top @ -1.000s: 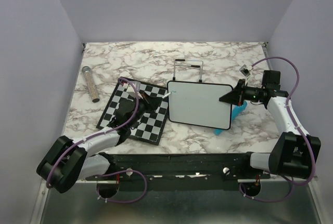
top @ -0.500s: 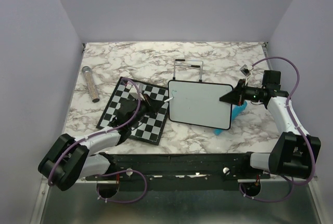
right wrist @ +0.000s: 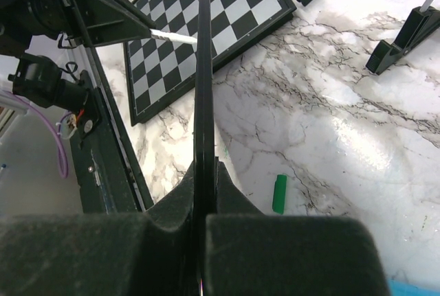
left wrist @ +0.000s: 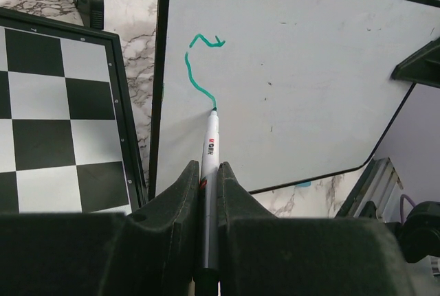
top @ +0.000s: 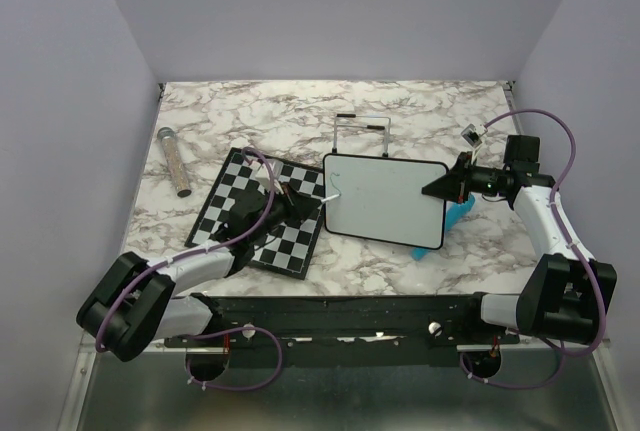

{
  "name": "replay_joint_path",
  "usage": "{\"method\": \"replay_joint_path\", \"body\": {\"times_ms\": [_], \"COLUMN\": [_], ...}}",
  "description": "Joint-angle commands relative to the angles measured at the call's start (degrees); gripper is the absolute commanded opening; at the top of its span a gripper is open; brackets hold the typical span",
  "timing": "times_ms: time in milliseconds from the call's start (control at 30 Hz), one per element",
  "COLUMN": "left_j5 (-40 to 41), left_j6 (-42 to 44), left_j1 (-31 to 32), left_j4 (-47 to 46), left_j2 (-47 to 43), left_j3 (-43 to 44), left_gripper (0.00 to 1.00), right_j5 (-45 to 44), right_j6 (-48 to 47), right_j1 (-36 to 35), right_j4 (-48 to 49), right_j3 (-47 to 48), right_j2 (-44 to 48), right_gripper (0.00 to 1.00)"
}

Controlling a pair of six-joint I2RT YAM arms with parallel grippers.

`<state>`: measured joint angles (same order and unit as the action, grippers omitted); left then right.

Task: Write a sentence on the whiteboard

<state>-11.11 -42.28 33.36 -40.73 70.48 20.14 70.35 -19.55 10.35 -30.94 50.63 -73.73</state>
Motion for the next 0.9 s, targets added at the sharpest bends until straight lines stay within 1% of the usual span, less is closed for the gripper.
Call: {"method": "replay_joint_path", "body": {"times_ms": [0, 300, 367, 533, 633, 867], "left_j5": [0.12, 4.78, 4.53, -0.82, -2.41, -2.51], "left_j6": [1.59, 4.40, 4.49, 3.44, 2.65, 0.71], "left_j1": [-0.32, -0.32, -0.32, -0.32, -0.32, -0.32], "left_j4": [5.57, 12.78, 11.64, 5.50, 4.09, 2.59], "left_j2": [-0.25, -5.26, -6.66, -9.21, -10.53, -13.08], "left_j3": [1.13, 2.09, 2.01, 1.39, 1.22, -0.36], "left_gripper": [0.00, 0.00, 0.00, 0.00, 0.00, 0.00], "right_j5": [-2.76, -2.67, -2.67, -2.67, -2.76, -2.76], "right_j6": [-3.39, -3.39, -3.39, -3.39, -3.39, -3.39], "right_j1": [-0.24, -0.24, -0.24, -0.24, -0.24, -0.24], "right_j4": [1.67, 1.67, 1.67, 1.67, 1.67, 1.67], "right_j3": [0.34, 0.26, 0.26, 0.34, 0.34, 0.43], "right_j2": [-0.27, -0.18, -0.18, -0.09, -0.09, -0.18], "right_gripper": [0.00, 0.01, 0.01, 0.00, 0.00, 0.01]}}
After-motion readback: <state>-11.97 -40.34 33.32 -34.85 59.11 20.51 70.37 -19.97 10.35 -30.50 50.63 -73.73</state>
